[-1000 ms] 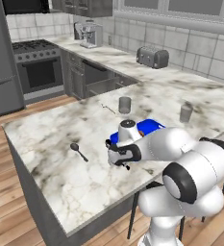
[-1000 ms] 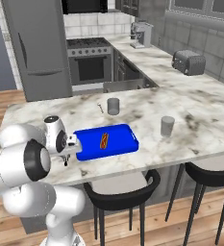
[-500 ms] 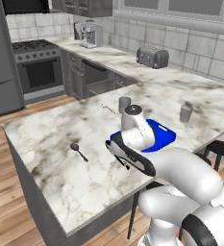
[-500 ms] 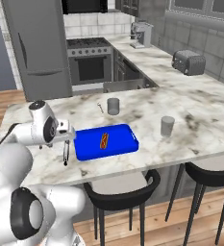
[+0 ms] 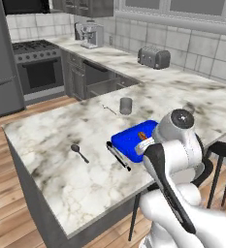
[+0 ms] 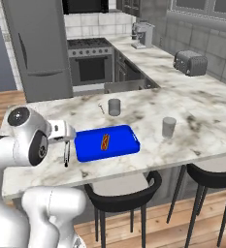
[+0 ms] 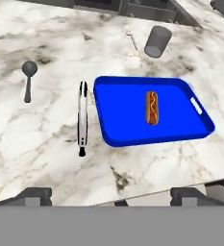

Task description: Take the tongs from the drawer on the left and place them on the dining counter next to the tray containing the hot dog.

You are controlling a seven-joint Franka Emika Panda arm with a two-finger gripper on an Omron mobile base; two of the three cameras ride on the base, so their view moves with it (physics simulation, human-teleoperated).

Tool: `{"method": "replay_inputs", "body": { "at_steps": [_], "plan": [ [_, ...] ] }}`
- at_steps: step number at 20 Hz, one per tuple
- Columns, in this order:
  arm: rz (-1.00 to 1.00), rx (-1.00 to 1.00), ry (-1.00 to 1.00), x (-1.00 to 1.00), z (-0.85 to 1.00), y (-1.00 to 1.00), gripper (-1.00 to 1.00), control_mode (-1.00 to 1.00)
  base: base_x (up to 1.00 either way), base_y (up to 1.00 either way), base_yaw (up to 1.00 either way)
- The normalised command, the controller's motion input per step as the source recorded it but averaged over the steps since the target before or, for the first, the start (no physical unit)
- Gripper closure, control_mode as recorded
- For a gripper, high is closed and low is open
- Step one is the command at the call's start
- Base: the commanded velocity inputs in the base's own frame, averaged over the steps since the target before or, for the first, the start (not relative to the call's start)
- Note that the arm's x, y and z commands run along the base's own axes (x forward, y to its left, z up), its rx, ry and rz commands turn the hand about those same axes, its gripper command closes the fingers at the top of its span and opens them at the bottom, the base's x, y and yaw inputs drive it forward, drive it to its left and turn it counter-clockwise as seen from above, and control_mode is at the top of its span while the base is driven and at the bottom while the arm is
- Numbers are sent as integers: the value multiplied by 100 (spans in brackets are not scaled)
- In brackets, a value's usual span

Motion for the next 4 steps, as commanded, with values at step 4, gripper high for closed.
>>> {"method": "replay_inputs", "body": {
  "at_steps": [4],
  "plan": [
    [0,15,-41,-95,33,-63,-100,-100,0,0,0]
  ]
}}
